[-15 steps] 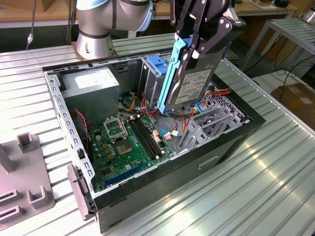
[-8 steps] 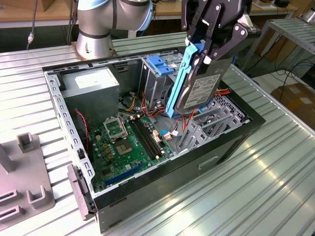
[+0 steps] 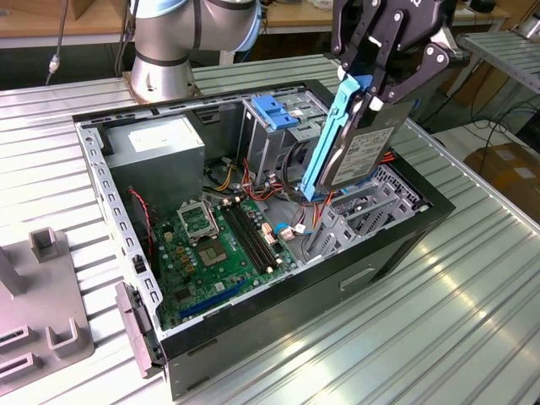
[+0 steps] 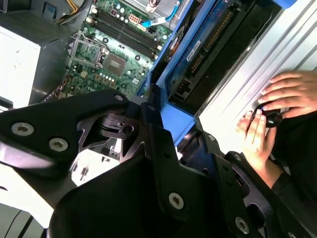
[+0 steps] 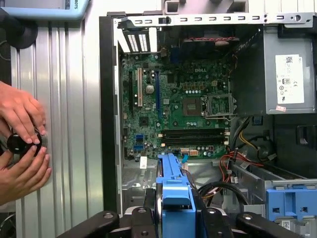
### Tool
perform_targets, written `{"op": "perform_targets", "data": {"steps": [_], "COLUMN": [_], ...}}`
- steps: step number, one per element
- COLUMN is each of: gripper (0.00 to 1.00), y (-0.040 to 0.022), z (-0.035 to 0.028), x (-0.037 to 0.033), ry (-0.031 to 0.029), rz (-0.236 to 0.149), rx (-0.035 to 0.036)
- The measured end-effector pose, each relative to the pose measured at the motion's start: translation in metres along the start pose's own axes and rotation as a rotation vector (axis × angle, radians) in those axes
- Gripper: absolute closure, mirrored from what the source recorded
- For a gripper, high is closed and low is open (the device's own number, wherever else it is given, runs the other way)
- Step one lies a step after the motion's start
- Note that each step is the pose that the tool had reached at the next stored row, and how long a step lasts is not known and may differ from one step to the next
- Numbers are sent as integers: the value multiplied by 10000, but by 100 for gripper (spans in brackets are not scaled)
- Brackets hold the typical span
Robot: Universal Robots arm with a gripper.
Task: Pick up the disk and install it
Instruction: 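Insert the disk into the insertion slot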
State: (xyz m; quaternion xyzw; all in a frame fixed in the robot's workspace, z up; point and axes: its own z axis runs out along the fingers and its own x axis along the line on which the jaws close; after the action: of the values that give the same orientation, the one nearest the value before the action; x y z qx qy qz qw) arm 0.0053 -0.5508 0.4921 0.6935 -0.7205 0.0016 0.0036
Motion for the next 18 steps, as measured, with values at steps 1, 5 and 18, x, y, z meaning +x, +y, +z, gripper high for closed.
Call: {"op": "perform_targets", "data": {"steps": [1, 5, 18], "gripper": [63, 63, 63], "y": [-34, -146, -464], "z": [2, 13, 79], "x": [4, 11, 12], "ry": [-1, 1, -2], "rz": [0, 0, -1], "rx": [0, 0, 30]}}
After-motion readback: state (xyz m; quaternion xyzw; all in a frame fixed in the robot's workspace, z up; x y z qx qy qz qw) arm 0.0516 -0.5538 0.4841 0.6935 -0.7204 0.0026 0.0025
